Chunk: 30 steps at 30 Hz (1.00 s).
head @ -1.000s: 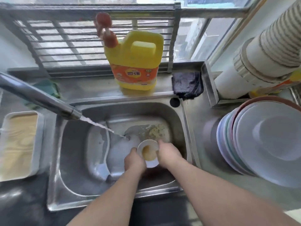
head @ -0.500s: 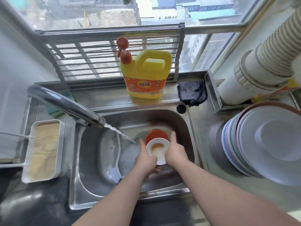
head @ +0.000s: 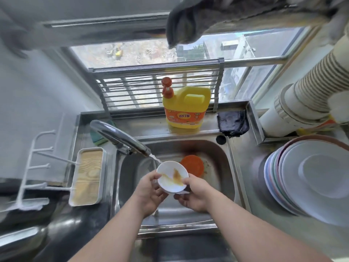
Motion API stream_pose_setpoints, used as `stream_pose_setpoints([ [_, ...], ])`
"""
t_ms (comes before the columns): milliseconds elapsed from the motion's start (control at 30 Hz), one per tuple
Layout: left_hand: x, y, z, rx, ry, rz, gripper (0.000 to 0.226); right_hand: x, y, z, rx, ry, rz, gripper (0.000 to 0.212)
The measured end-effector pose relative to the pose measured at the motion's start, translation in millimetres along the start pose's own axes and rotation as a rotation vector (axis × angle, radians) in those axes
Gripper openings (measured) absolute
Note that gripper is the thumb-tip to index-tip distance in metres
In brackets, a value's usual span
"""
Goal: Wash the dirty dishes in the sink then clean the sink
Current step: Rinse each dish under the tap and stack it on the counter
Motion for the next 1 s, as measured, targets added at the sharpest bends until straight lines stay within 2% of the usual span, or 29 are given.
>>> stream_pose_setpoints([
  [67,-9.7,3.9,8.4,0.036,0.005,-0.065,0.035,-3.7,0.5,-8.8,0.088,-0.07,0.002,0.031],
  [167,-21.7,8.0,17.6,0.085,0.036,-0.115,0.049,-2.8,2.0,-18.9,0.159,-0.039,0.066,0.031],
  [300,-28.1,13.5,16.7,0.129,0.024,-0.124,0.072,4.5,9.0,-24.1,0.093,0.034,0.179,0.039],
  [467,-28.1,20.8,-5.1,0.122,0.013,-0.093,0.057,13.3,25.9,-20.2,-0.01,0.097,0.312,0.041],
  [667,-22.3,20.1,-25.7,0.077,-0.001,-0.034,0.043,21.1,44.9,-19.3,-0.049,0.046,0.296,0.022],
  [867,-36.0,18.9,-21.2,0.069,-0.036,-0.089,0.043,17.2,44.9,-26.4,-0.101,-0.081,0.105,0.044],
  [1000,-41.4,17.9,-10.4,0.068,-0.088,-0.092,0.041,14.5,36.6,-41.6,-0.08,-0.155,0.098,0.055],
])
Point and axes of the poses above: each hand's wrist, its own y-axis away from the middle knuckle, its own z-axis out of the back of the hand, x = y × z, the point moved 2 cm from there along -y, towards the middle knuckle, and after that the axes turned 11 degrees about -z, right-handed, at the moved point
